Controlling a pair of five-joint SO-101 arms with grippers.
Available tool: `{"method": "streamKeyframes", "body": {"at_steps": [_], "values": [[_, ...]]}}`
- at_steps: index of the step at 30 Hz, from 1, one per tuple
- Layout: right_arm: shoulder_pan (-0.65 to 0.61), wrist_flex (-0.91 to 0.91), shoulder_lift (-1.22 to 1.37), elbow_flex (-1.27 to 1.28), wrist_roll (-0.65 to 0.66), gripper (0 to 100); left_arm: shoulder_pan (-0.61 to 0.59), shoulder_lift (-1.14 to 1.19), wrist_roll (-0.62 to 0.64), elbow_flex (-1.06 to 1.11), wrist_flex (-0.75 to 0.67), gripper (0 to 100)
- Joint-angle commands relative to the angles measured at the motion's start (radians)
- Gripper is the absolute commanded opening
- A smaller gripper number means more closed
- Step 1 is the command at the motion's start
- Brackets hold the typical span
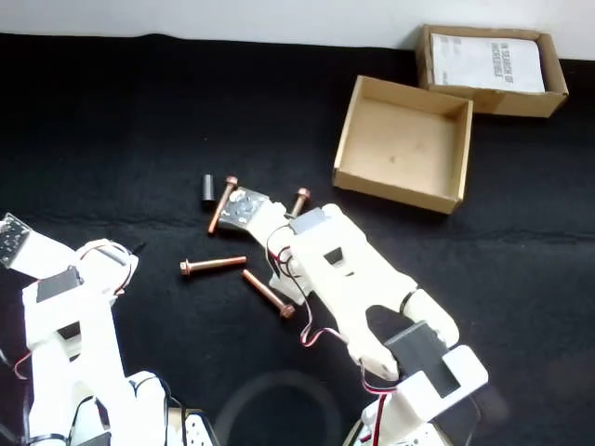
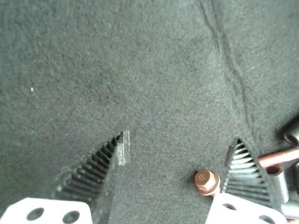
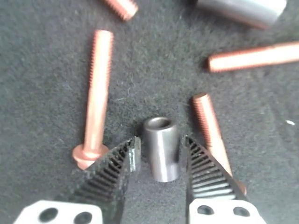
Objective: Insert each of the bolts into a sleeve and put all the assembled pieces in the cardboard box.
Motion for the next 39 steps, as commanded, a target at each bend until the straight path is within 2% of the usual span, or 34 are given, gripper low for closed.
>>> {"method": "streamKeyframes", "body": {"at_steps": [1, 4, 8, 17, 22, 34, 39], "values": [[-0.012, -0.013, 0.007, -0.001, -0.008, 14.4, 0.013, 0.001, -0.008, -0.007, -0.011, 33], [0.007, -0.021, 0.015, 0.001, -0.003, 11.8, 0.013, 0.001, -0.008, -0.007, -0.011, 33], [0.042, -0.062, 0.087, -0.01, -0.008, 0.5, 0.013, 0.001, -0.008, -0.005, -0.02, 33], [0.062, -0.044, 0.122, -0.028, -0.008, 0.8, 0.013, 0.002, -0.008, 0.001, -0.041, 33], [0.104, 0.053, 0.012, -0.15, -0.012, 0.8, 0.039, 0.001, -0.008, 0.021, -0.044, 33], [0.131, 0.424, -0.374, -0.452, -0.204, 0.8, 0.087, 0.001, -0.009, 0.039, -0.046, 33], [0.222, 0.509, -0.504, -0.464, -0.255, 0.8, 0.101, 0.001, -0.012, 0.059, -0.046, 33]]}}
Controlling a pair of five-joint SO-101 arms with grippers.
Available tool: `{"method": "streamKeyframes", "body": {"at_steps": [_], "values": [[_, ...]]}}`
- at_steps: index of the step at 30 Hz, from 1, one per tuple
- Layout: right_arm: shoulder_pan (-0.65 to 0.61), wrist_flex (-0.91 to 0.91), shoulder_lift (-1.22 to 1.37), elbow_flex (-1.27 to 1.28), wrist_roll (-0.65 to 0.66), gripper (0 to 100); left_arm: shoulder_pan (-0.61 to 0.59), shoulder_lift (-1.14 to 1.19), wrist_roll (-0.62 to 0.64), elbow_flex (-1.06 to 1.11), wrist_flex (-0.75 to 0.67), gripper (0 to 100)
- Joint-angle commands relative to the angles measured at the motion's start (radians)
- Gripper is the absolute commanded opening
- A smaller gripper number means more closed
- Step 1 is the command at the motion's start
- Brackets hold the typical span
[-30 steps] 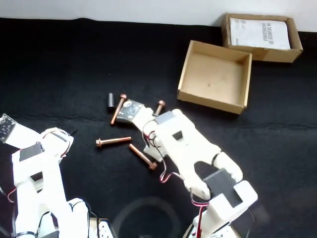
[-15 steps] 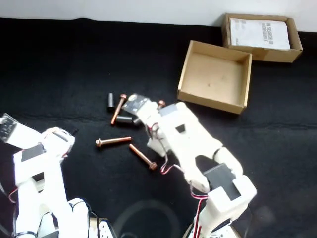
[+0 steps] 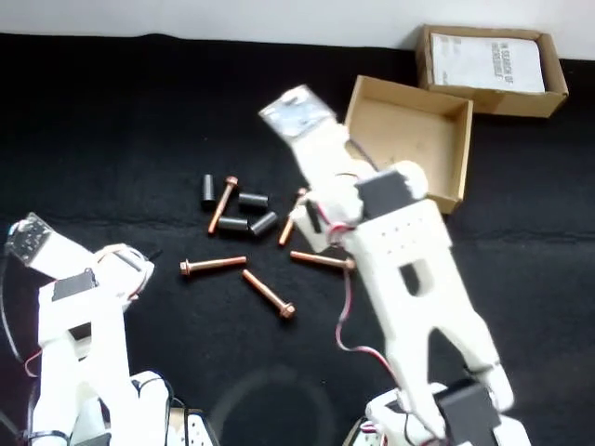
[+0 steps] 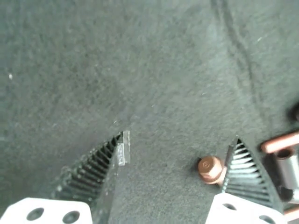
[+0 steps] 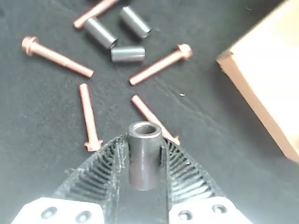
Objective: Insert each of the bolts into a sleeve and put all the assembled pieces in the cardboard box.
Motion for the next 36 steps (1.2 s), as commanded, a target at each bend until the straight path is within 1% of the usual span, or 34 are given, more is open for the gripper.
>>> {"method": "streamKeyframes", "body": {"at_steps": [1, 5, 10, 15, 18, 20, 22, 25, 28, 32, 36], "values": [[0.09, 0.05, -0.133, -0.05, -0.021, 0.8, 0.024, -0.001, -0.034, -0.001, -0.012, 33], [0.196, 0.133, -0.246, -0.047, -0.017, 0.8, 0.025, 0.001, -0.183, -0.001, -0.012, 33], [0.297, 0.265, -0.406, -0.042, -0.015, 0.8, 0.025, -0.005, -0.499, -0.001, -0.008, 33], [0.4, 0.266, -0.644, 0.062, -0.015, 0.8, 0.027, -0.007, -0.68, -0.004, 0.006, 33], [0.427, 0.266, -0.822, 0.193, -0.015, 0.8, 0.05, -0.008, -0.773, -0.044, 0.1, 33], [0.455, 0.265, -0.943, 0.28, -0.014, 0.8, 0.09, -0.008, -0.806, -0.097, 0.199, 33], [0.481, 0.265, -1.05, 0.363, -0.009, 0.8, 0.151, -0.007, -0.81, -0.166, 0.282, 33], [0.518, 0.263, -1.181, 0.472, 0.092, 0.8, 0.252, -0.007, -0.81, -0.274, 0.367, 33], [0.622, 0.202, -1.277, 0.57, 0.155, 0.7, 0.343, -0.007, -0.81, -0.384, 0.394, 33], [0.832, 0.031, -1.379, 0.694, 0.16, 0.7, 0.412, 0.001, -0.815, -0.515, 0.393, 33], [0.974, -0.165, -1.465, 0.826, 0.155, 0.7, 0.47, 0.001, -0.816, -0.562, 0.397, 33]]}}
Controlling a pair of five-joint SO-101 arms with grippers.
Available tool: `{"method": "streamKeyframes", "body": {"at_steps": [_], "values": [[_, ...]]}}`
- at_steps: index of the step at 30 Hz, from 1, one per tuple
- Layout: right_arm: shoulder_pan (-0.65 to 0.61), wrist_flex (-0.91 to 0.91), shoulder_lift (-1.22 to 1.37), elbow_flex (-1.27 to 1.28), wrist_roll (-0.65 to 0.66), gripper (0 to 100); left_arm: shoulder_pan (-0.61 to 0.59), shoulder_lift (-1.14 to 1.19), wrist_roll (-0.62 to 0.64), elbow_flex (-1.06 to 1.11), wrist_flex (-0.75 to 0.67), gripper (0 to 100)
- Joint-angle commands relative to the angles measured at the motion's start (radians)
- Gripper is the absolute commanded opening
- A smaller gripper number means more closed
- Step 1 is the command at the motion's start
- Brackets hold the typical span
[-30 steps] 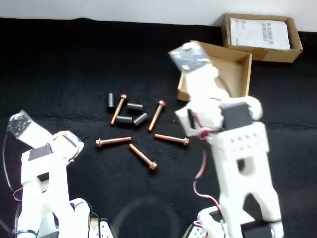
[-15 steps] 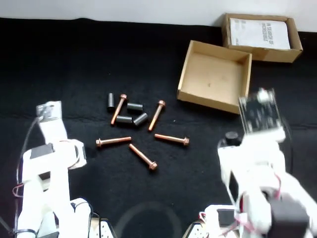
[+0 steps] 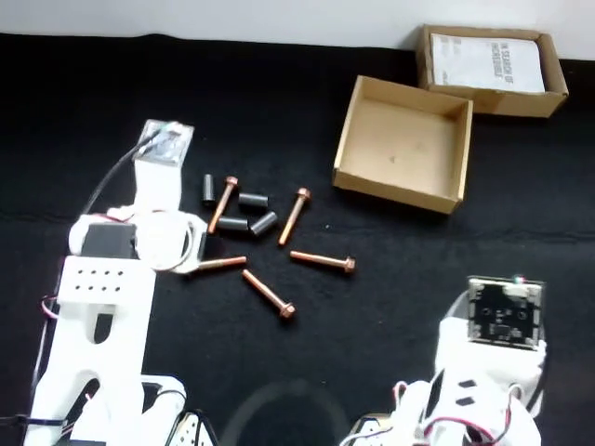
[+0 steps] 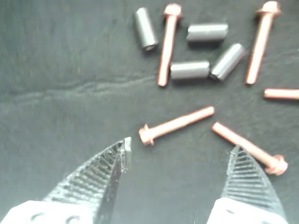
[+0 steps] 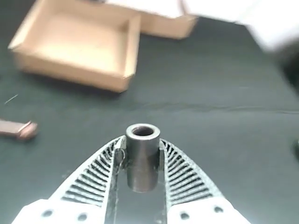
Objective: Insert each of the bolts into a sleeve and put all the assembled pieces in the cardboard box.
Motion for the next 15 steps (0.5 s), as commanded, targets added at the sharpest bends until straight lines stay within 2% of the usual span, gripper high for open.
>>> {"method": "streamKeyframes", "body": {"at_steps": [1, 10, 15], "values": [[0.13, -0.17, -0.074, 0.096, 0.006, 0.7, 0.067, 0.001, -0.014, -0.067, 0.018, 33], [0.269, -0.329, -0.104, 0.239, 0.0, 0.7, 0.271, 0.004, -0.216, -0.087, 0.066, 33], [0.349, -0.401, -0.104, 0.275, -0.196, 0.7, 0.344, 0.124, -0.431, -0.194, 0.149, 33]]}}
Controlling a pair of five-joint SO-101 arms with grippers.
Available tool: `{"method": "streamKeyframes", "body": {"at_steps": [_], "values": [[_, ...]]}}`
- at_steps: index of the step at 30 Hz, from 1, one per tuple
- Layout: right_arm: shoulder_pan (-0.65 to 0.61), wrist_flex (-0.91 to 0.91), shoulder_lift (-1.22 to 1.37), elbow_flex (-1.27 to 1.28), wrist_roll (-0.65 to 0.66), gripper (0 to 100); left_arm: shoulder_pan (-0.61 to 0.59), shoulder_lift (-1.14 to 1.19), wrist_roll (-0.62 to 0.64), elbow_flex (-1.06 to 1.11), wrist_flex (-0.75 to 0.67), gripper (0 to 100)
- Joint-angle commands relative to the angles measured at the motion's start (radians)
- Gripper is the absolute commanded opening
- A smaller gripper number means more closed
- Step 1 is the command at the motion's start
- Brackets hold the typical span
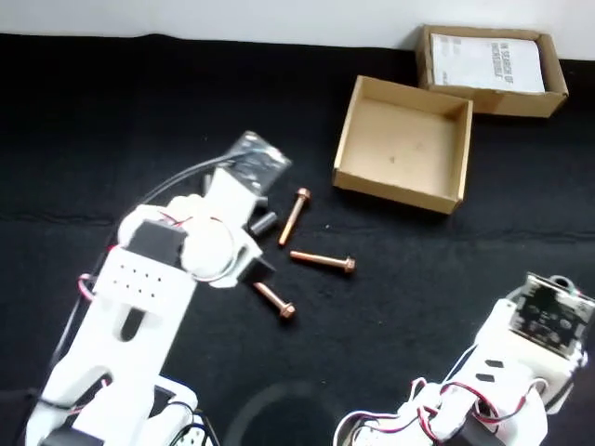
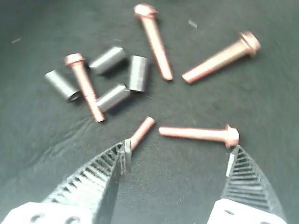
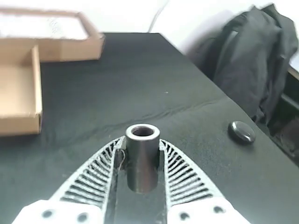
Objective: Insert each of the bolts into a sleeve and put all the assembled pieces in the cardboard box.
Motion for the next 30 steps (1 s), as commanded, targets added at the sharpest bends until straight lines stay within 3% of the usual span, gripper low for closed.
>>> {"method": "streamKeyframes", "body": {"at_steps": [1, 6, 11, 20, 30], "values": [[0.059, -0.077, -0.013, 0.019, -0.167, 0.7, 0.045, 0.105, -0.167, -0.128, 0.071, 33], [0.128, -0.14, -0.013, 0.065, -0.304, 0.7, 0.038, 0.328, -0.321, -0.3, 0.14, 33], [0.189, -0.14, -0.013, 0.077, -0.336, 0.7, 0.058, 0.49, -0.325, -0.417, 0.141, 33], [0.286, -0.142, -0.013, 0.125, -0.339, 0.7, 0.202, 0.63, -0.328, -0.515, 0.135, 33], [0.328, -0.142, -0.013, 0.127, -0.339, 0.7, 0.288, 0.825, -0.433, -0.671, 0.133, 33]]}}
